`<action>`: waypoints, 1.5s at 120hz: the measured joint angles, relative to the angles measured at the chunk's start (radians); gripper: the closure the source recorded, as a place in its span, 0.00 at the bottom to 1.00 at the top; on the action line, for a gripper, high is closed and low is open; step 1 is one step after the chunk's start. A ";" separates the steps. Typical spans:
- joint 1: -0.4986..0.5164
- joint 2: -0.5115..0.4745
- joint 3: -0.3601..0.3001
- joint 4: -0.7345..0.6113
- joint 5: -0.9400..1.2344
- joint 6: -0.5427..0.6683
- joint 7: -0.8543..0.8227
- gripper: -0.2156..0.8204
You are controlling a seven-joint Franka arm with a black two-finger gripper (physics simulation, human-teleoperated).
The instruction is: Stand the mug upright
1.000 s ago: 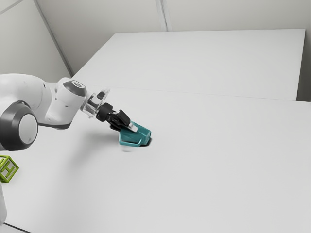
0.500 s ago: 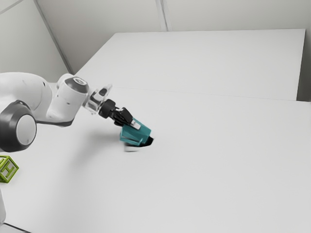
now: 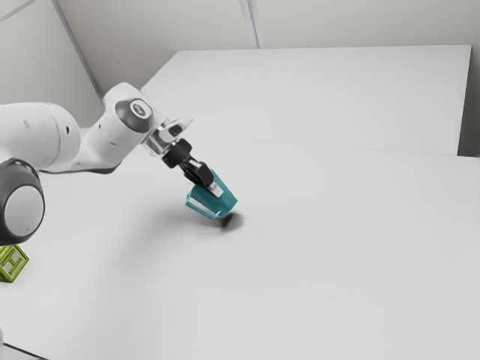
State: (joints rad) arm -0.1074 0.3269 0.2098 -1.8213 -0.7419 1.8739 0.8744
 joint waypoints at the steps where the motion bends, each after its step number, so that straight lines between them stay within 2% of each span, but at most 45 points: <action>1: -0.002 0.000 -0.001 0.000 0.011 0.004 -0.001 0.96; 32: -0.016 -0.007 -0.067 0.007 0.324 0.113 -0.038 0.97; 63: 0.027 -0.007 -0.179 0.016 0.554 0.200 -0.062 0.97; 74: 0.029 -0.007 -0.198 0.011 0.625 0.239 -0.066 0.97; 120: -0.016 -0.003 -0.208 -0.024 0.818 0.349 -0.085 0.96; 158: -0.024 -0.169 -0.199 -0.288 0.868 0.394 -0.146 0.96; 180: -0.045 -0.249 -0.197 -0.372 0.895 0.417 -0.192 0.96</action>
State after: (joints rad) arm -0.1525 0.0783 0.0123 -2.1929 0.1526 2.2911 0.6820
